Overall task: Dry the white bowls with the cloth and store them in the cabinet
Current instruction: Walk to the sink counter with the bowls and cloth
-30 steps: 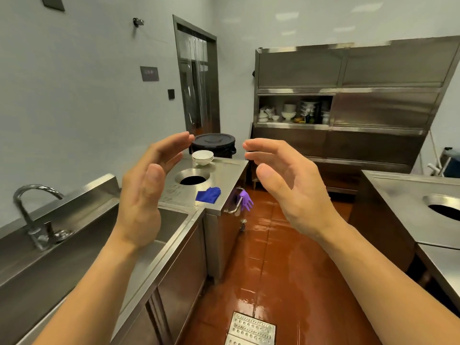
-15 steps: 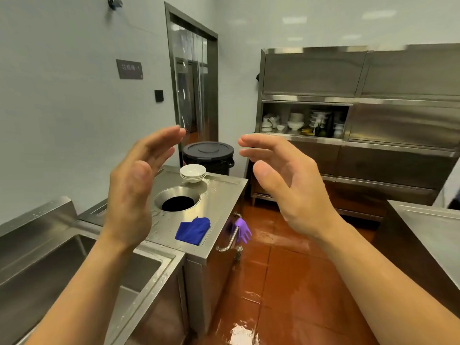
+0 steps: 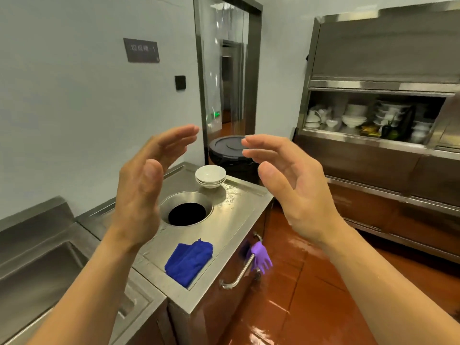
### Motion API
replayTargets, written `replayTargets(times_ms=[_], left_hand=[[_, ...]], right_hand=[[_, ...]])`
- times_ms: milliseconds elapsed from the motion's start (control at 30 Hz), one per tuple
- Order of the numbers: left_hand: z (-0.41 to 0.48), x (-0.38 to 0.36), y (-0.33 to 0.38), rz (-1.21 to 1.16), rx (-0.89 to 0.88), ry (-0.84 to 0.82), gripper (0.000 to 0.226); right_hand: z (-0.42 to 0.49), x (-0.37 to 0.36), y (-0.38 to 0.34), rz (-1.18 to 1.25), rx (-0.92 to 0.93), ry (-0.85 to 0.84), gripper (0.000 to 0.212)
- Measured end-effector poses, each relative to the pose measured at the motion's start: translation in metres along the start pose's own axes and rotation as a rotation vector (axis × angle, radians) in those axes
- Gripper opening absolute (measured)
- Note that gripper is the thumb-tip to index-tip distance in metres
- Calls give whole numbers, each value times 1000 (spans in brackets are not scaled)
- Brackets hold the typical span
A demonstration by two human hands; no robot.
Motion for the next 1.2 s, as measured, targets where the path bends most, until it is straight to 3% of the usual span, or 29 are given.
replayTargets(times_ms=[267,733,1033,1200], left_hand=[[54,-13,-58,132,68,144,69],[64,57,-210,386,208,380,80],[-6,68,-328,549,528,467,71],[-74,57,-393,641,792,542,41]], right_hand=[[100,2,78,239,76,-210,52],[197,-110,244,452,45,-495,47],[183,-201,377,616,-122,-680,47],[144,-252,454,708,-275,-789,43]])
Point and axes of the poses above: each hand's wrist, its own z-axis towards the middle knuckle, its own x-axis out of the back of the hand, y = z × x, the point moved 10 cm from there along z, towards the middle knuckle, and after that the axes turned 8 degrees about z, right-handed, at the moved point
